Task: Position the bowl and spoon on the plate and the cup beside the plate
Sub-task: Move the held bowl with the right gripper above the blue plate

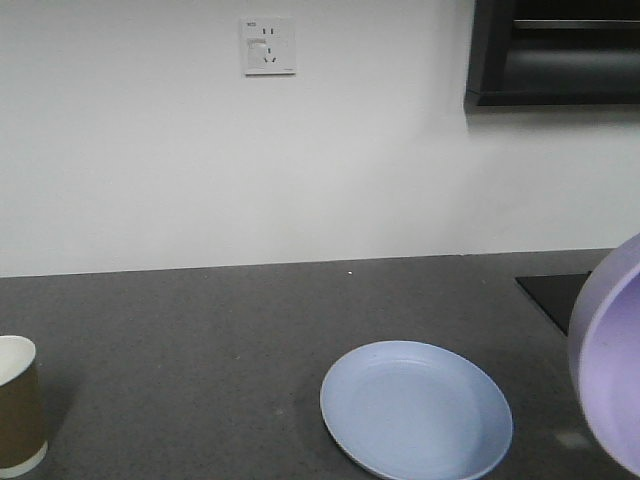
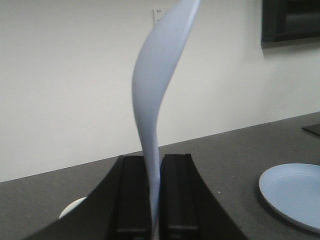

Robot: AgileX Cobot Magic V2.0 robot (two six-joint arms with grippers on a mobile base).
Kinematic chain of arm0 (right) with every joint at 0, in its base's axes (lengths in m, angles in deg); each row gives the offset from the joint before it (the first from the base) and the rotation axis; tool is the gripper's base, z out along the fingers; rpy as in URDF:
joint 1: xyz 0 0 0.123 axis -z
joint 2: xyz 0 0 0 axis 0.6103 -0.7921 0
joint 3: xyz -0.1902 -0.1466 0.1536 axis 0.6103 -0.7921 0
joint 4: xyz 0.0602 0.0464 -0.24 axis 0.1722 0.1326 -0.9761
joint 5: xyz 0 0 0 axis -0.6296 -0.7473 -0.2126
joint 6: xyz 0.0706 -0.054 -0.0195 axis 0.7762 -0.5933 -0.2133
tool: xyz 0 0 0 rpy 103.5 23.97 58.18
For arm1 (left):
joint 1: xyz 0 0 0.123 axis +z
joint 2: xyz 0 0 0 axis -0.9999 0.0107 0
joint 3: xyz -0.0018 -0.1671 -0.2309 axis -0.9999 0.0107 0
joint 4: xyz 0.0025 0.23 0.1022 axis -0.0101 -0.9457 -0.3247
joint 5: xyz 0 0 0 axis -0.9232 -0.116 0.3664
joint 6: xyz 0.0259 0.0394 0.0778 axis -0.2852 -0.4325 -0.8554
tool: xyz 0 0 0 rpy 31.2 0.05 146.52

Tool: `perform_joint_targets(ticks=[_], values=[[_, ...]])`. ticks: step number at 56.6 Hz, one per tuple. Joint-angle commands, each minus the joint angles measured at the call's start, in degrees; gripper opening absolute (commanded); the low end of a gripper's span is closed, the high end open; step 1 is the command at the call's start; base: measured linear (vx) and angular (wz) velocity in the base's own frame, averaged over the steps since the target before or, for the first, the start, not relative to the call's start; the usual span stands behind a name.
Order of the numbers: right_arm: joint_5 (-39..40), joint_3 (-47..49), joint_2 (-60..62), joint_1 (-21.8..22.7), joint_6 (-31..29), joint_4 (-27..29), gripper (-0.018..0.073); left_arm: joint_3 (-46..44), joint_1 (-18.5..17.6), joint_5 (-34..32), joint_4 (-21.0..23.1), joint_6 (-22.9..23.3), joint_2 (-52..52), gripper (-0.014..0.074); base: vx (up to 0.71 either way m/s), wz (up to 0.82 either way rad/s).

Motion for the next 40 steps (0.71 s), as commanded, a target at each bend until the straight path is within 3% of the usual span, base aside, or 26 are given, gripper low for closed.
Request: perform_joint_targets(ticks=[1, 40], values=[[4.38, 1.59, -0.46, -0.04, -0.08, 1.41, -0.0009, -1.39, -0.09, -4.5, 1.07, 0.36, 0.45, 0.0001, 0.21, 0.26], [4.38, 1.59, -0.46, -0.04, -0.08, 1.41, -0.0009, -1.39, -0.09, -4.5, 1.07, 0.36, 0.45, 0.0001, 0.17, 0.21]])
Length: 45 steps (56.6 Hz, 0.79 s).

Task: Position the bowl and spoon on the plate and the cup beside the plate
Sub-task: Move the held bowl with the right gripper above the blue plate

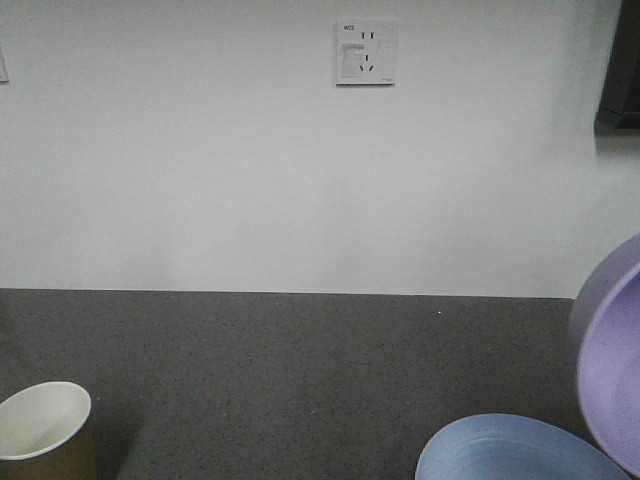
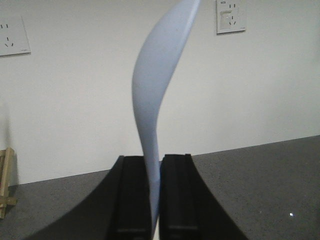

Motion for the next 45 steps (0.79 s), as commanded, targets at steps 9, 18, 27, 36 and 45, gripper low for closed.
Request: perform_joint_targets(ticks=[9, 18, 27, 36, 45], values=[[4.36, 1.59, -0.46, -0.04, -0.08, 1.39, -0.0009, -1.39, -0.09, -4.5, 1.07, 0.36, 0.45, 0.0001, 0.09, 0.05], [4.36, 1.59, -0.46, -0.04, -0.08, 1.39, -0.0009, -1.39, -0.09, -4.5, 1.07, 0.36, 0.45, 0.0001, 0.04, 0.02], [4.36, 1.59, -0.46, -0.04, -0.08, 1.39, -0.0009, -1.39, -0.3, -4.5, 1.13, 0.36, 0.45, 0.0003, 0.0, 0.0], [4.36, 1.59, -0.46, -0.04, -0.08, 1.39, -0.0009, -1.39, -0.3, -4.5, 1.13, 0.36, 0.45, 0.0003, 0.0, 0.0], [4.36, 1.59, -0.46, -0.86, -0.08, 1.39, -0.0009, -1.39, -0.3, -4.5, 1.13, 0.36, 0.45, 0.0003, 0.0, 0.0]])
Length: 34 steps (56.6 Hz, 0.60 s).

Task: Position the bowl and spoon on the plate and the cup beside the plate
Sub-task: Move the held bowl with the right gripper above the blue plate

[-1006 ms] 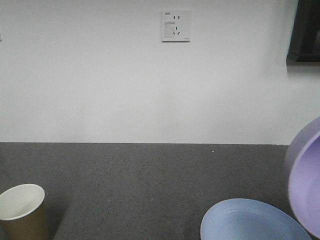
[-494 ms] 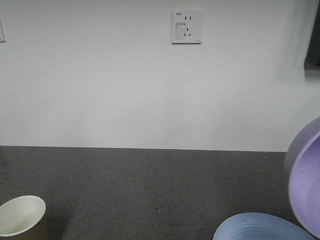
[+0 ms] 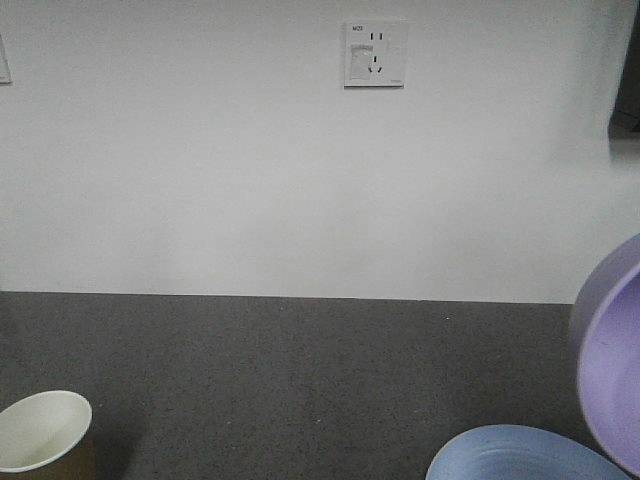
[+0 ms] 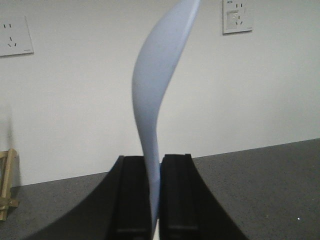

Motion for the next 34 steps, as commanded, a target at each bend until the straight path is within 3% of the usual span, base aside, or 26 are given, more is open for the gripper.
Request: perform_joint_targets(ticks=[1, 10, 34], values=[[4.36, 1.59, -0.46, -0.85, -0.08, 1.39, -0.0009, -1.39, -0.3, -4.5, 1.08, 0.36, 0.45, 0.0003, 0.0, 0.0], [4.36, 1.59, -0.46, -3.29, -0.08, 1.39, -0.0009, -1.39, -0.3, -4.5, 1.08, 0.36, 0.45, 0.0003, 0.0, 0.0], [6.46, 1.59, -0.46, -3.42, 0.32, 2.84, -0.0009, -1.39, -0.3, -3.39, 1.08, 0.36, 0.45, 0.0003, 0.0, 0.0]])
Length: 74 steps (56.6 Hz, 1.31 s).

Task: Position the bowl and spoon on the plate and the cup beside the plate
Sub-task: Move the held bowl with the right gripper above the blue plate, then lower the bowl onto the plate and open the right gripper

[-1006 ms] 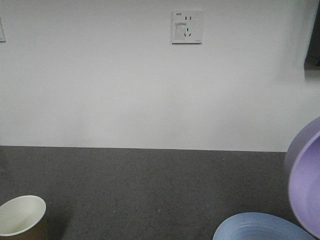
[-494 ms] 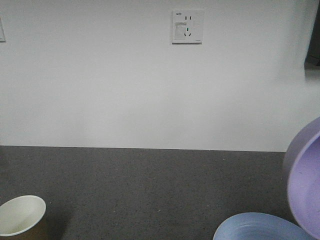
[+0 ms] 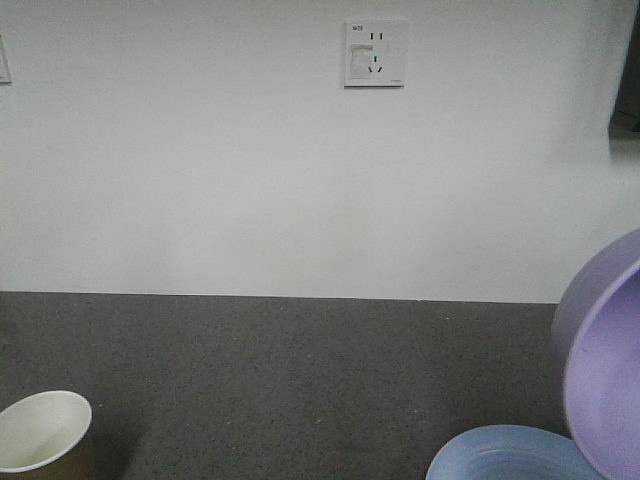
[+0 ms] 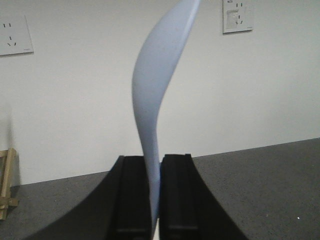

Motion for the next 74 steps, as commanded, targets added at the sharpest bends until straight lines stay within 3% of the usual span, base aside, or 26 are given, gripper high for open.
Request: perform_joint_targets(ticks=[1, 12, 21, 33, 45, 74], values=[[5.8, 1.59, -0.46, 0.04, 0.14, 1.46, -0.0008, -1.39, -0.3, -3.57, 1.03, 0.36, 0.45, 0.0003, 0.0, 0.0], [1.65, 1.59, -3.16, 0.04, 1.61, 1.4, -0.0008, -1.39, -0.3, -3.45, 1.03, 0.36, 0.45, 0.0003, 0.0, 0.0], [-4.34, 2.03, -9.74, 0.04, 10.96, -0.9, -0.0008, -0.95, -0.3, -4.44, 0.99, 0.36, 0.51, 0.0003, 0.0, 0.0], [-19.27, 7.11, -25.88, 0.04, 21.26, -14.82, -0.0008, -0.82, -1.26, -3.78, 0.99, 0.36, 0.52, 0.0003, 0.0, 0.0], [-23.44, 12.36, -39.07, 0.04, 29.08, -25.67, -0.0008, -0.82, -1.26, -2.41, 0.99, 0.36, 0.57, 0.0003, 0.0, 0.0], [-22.87, 15.43, -57.43, 0.04, 30.11, -27.37, -0.0004, -0.82, -1.26, -1.35, 0.99, 0.67, 0.57, 0.0003, 0.0, 0.0]])
